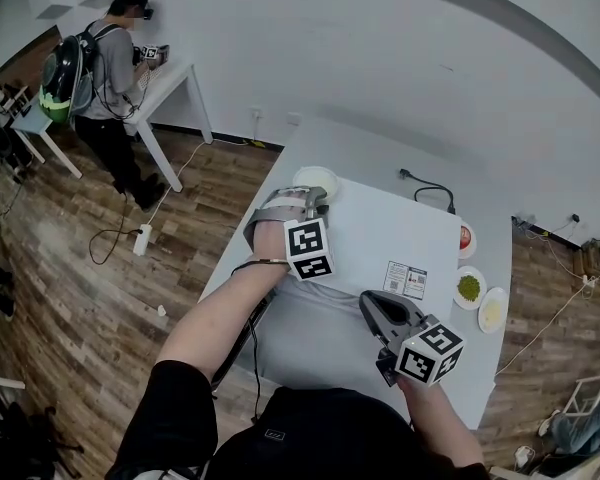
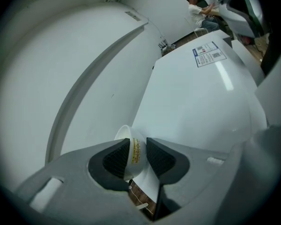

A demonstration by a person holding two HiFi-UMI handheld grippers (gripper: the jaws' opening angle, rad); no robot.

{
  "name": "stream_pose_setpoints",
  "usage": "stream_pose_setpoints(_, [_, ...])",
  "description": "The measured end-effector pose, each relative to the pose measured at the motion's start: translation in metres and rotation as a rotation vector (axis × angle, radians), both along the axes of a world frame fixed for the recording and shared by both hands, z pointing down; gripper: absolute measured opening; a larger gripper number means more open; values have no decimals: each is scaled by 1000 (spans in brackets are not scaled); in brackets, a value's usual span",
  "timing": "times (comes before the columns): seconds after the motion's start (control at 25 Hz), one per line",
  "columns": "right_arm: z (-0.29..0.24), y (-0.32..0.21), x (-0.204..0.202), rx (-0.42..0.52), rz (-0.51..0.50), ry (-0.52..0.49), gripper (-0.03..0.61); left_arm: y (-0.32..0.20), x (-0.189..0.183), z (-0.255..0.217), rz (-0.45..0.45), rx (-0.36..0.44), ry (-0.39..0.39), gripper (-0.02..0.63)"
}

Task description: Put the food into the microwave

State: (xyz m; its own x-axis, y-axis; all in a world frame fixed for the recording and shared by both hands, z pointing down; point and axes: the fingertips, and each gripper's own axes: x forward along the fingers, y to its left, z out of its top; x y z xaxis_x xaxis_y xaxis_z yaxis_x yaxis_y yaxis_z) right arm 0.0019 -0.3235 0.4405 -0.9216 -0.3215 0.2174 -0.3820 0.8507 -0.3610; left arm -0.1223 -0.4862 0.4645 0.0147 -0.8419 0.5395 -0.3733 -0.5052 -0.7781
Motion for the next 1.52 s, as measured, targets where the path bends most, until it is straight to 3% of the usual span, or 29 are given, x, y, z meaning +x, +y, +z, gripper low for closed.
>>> stream_pose_setpoints(0.28, [-7, -2, 3, 13, 5, -16, 15, 15, 18, -18, 14, 17, 63, 114])
stream_pose_setpoints(0.6, [-14, -1, 10, 24, 31, -32, 15, 53, 53, -35, 116, 59, 12, 114])
stream_pose_setpoints(0.96, [-20, 5, 28, 36, 99, -44, 15, 104, 78, -40, 192, 72, 4, 112])
stream_pose_setpoints(1.28, [-19, 10, 43, 54, 160, -44, 17, 145, 82, -22, 223, 80, -31, 110])
stream_pose_setpoints(1.52, [-25, 24, 50, 77, 97, -43, 15, 179, 96, -15, 188, 99, -47, 110])
